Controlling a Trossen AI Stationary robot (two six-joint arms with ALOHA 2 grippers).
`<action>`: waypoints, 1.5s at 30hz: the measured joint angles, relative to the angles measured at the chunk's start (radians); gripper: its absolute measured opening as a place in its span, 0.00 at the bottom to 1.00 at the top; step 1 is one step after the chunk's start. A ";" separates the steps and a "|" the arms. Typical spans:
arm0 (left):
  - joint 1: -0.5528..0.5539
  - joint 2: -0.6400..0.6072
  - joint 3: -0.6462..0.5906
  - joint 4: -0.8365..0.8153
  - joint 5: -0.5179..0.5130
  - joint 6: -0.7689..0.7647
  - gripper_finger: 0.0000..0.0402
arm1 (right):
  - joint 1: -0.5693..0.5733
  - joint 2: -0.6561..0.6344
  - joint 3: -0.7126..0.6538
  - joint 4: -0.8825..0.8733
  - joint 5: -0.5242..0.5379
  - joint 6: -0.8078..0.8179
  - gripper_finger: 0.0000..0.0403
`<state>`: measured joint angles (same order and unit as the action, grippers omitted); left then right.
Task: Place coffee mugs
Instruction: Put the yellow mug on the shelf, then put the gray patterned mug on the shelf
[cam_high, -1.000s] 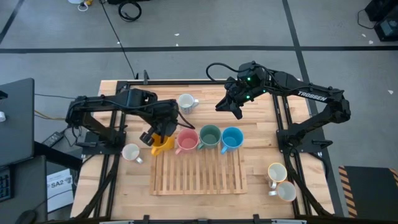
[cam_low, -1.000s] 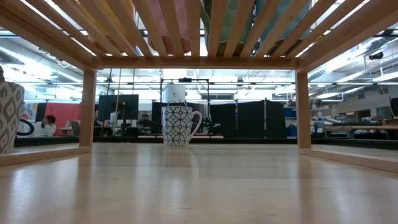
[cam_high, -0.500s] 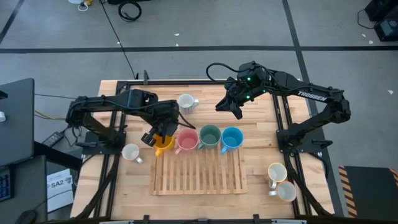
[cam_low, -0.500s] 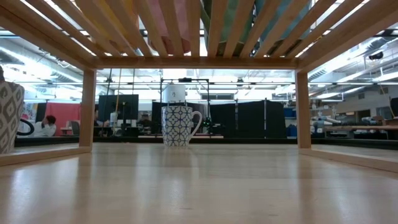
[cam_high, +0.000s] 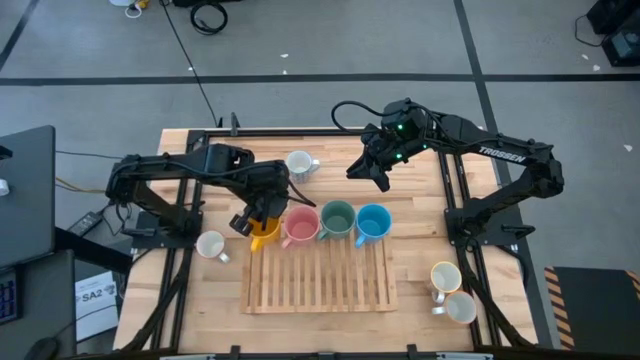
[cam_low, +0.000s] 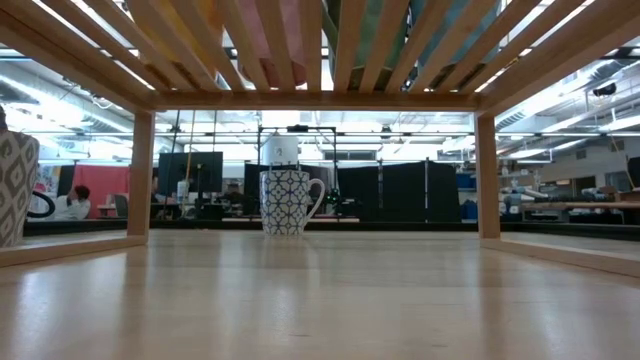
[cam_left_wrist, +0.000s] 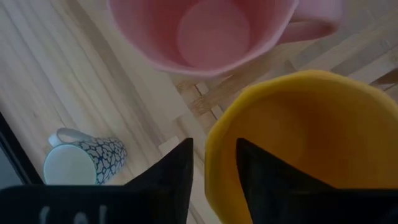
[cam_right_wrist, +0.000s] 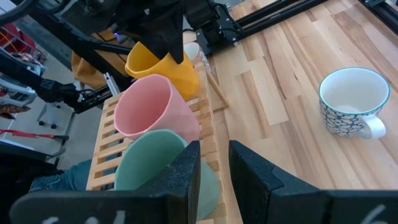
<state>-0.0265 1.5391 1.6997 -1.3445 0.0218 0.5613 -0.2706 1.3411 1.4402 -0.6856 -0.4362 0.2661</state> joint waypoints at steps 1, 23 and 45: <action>0.000 0.000 0.000 0.001 0.000 0.000 0.33 | 0.000 0.000 0.000 0.000 0.000 0.000 0.22; 0.000 0.000 0.000 0.085 -0.001 0.001 0.37 | 0.000 0.000 0.000 0.000 0.000 0.000 0.22; 0.000 -0.002 0.130 0.007 -0.002 -0.074 0.37 | 0.000 0.000 0.000 0.000 0.000 0.000 0.22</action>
<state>-0.0265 1.5375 1.8294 -1.3372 0.0196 0.4874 -0.2707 1.3411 1.4403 -0.6857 -0.4366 0.2661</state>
